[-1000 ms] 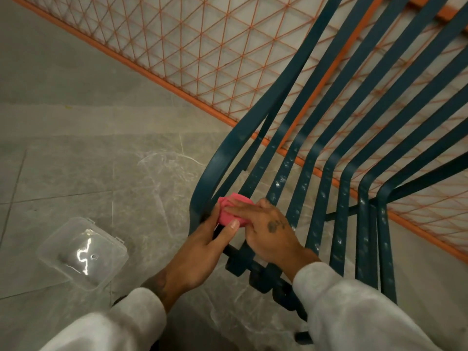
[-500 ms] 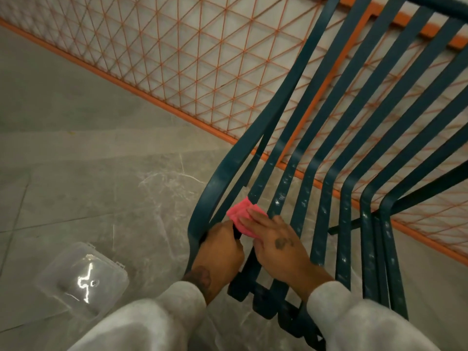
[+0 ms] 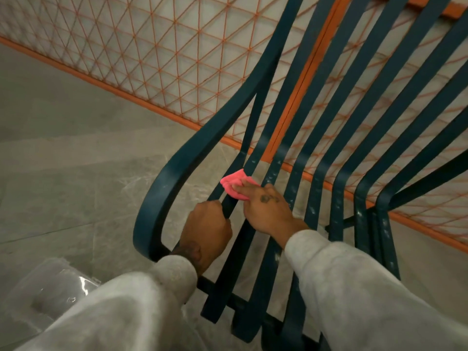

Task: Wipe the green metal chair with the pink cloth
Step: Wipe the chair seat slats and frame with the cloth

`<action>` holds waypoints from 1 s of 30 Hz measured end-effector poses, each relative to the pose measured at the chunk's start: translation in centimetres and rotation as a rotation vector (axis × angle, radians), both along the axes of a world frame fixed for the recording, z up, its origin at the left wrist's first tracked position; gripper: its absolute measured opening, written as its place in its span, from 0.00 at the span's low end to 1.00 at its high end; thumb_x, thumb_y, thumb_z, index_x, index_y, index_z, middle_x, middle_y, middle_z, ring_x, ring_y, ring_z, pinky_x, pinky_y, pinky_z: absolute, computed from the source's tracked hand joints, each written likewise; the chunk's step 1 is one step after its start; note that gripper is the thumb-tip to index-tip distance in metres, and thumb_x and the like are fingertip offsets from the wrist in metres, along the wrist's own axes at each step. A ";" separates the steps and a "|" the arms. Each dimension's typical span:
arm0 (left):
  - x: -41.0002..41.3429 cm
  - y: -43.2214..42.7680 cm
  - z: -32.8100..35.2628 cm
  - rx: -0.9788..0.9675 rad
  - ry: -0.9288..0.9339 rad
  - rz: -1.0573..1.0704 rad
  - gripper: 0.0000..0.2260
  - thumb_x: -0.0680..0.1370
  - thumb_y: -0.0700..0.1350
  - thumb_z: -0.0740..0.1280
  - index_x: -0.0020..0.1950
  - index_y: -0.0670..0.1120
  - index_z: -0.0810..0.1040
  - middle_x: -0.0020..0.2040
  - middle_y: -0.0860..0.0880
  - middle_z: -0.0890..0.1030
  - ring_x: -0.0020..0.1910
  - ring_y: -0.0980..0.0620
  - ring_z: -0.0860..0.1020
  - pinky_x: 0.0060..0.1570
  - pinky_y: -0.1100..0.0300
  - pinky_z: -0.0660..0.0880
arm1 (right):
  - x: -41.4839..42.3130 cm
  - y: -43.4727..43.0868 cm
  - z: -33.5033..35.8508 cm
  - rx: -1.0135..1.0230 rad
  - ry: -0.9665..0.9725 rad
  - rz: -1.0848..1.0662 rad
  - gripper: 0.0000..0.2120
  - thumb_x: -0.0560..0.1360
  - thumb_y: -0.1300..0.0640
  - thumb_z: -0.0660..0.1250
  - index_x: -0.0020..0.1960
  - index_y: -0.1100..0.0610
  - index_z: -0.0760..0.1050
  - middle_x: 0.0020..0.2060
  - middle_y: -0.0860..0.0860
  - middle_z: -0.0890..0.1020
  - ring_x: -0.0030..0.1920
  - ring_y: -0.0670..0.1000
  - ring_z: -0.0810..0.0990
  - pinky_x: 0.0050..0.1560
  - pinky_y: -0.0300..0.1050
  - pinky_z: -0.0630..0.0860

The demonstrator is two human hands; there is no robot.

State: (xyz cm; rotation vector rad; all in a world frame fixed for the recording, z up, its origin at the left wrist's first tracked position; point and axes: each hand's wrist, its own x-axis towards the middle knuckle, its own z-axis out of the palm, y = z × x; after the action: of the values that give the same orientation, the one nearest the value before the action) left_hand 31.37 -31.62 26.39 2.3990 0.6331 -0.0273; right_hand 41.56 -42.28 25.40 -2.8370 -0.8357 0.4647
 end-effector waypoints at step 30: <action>1.1 0.5 0.4 0.115 0.103 -0.105 0.10 0.77 0.49 0.68 0.52 0.44 0.77 0.52 0.46 0.80 0.44 0.53 0.76 0.45 0.64 0.72 | 8.1 -1.2 -0.9 -0.004 -0.140 0.010 0.28 0.80 0.58 0.58 0.77 0.40 0.60 0.79 0.52 0.56 0.78 0.58 0.50 0.77 0.63 0.46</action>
State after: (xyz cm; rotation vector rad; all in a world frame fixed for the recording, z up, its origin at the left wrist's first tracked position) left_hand 32.46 -31.15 26.77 2.5540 0.5682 -0.1637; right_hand 49.70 -43.44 24.45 -2.8972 -0.8740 0.2721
